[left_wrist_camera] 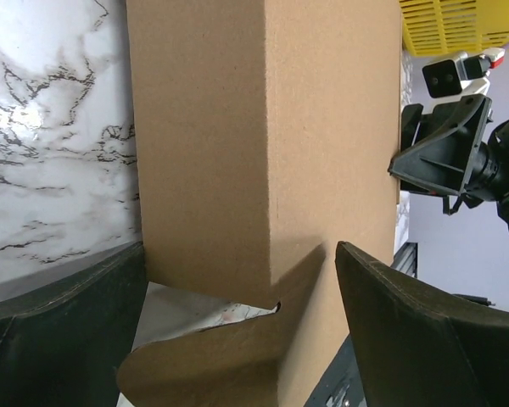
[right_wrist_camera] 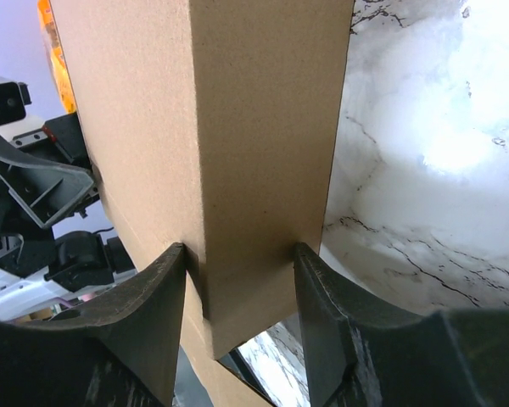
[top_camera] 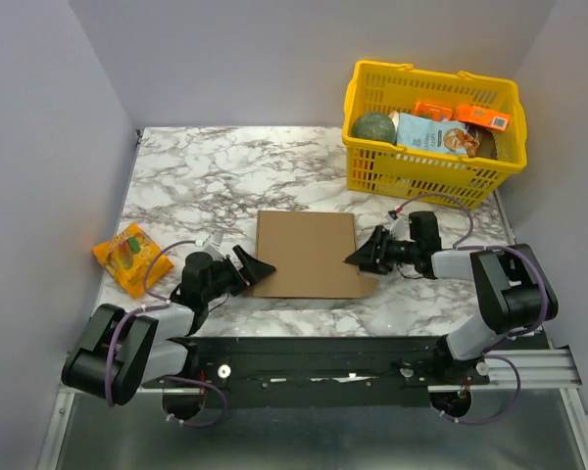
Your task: Fold the paper box
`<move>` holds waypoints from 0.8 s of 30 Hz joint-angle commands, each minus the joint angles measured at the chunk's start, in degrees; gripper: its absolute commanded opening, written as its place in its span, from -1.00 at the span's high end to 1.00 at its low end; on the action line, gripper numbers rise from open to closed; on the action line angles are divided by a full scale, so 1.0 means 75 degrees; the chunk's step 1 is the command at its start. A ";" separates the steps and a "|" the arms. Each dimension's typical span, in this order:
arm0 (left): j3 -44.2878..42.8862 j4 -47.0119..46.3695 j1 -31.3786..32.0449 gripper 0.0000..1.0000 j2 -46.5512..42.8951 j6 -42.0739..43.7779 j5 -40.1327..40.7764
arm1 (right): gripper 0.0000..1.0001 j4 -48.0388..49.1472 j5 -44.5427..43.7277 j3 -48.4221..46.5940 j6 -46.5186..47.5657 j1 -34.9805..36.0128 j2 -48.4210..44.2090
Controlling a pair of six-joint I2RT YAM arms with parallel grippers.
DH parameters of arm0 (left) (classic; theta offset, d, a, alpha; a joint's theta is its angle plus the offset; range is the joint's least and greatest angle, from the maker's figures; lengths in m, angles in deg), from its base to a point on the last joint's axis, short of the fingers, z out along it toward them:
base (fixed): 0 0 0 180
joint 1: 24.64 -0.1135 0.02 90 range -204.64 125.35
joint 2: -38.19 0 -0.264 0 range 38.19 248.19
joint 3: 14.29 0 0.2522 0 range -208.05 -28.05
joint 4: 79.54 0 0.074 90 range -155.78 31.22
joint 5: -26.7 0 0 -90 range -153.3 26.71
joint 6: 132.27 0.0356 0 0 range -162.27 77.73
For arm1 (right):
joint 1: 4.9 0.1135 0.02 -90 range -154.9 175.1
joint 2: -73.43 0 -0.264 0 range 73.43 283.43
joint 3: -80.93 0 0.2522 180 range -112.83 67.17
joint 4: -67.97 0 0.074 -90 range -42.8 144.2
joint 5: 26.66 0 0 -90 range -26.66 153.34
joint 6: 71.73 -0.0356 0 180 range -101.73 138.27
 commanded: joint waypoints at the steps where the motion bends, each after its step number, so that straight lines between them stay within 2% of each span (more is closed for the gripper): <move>1: -0.0128 -0.0457 -0.0039 -0.90 0.0062 0.0031 -0.0359 | 0.46 -0.1167 -0.1156 0.0441 0.0358 -0.0082 0.0274; 3: -0.0117 -0.0609 -0.0027 -0.85 0.0144 0.0008 -0.0394 | 0.46 -0.1167 -0.1132 0.0429 0.0381 -0.0082 0.0286; 6: -0.0152 -0.0960 -0.0039 -0.60 0.0226 -0.0132 -0.0476 | 0.46 -0.1144 -0.1121 0.0429 0.0416 -0.0082 0.0309; 10: -0.0316 -0.1044 -0.0015 -0.18 0.0296 -0.0179 -0.0558 | 0.42 -0.1050 -0.1039 0.0476 0.0498 -0.0082 0.0157; 11: -0.0351 -0.1044 -0.0027 -0.14 0.0297 -0.0249 -0.0628 | 0.39 -0.1039 -0.1027 0.0487 0.0522 -0.0070 0.0076; 14: -0.0445 -0.1032 -0.0038 -0.04 0.0285 -0.0436 -0.0710 | 0.08 -0.1120 -0.1015 0.0476 0.0779 -0.0047 -0.0591; 15: -0.0503 -0.0974 -0.0027 -0.03 0.0227 -0.0542 -0.0838 | -0.24 -0.1202 -0.1050 0.0429 0.1035 -0.0012 -0.0802; 18: -0.0760 -0.0460 -0.0039 0.03 -0.0018 -0.0566 -0.0991 | -0.65 -0.1869 -0.1529 0.0113 0.1655 0.0292 -0.1868; 21: -0.1053 0.0358 -0.0050 0.08 -0.0381 -0.0484 -0.1015 | -0.80 -0.2512 -0.2582 -0.0262 0.2347 0.1040 -0.2923; 22: -0.1124 0.0560 -0.0050 0.11 -0.0476 -0.0414 -0.1015 | -0.82 -0.2666 -0.3340 -0.0321 0.2489 0.1646 -0.3157; 24: -0.1276 0.1016 -0.0062 0.13 -0.0686 -0.0402 -0.1015 | -0.87 -0.2656 -0.4000 -0.0403 0.2782 0.2212 -0.3721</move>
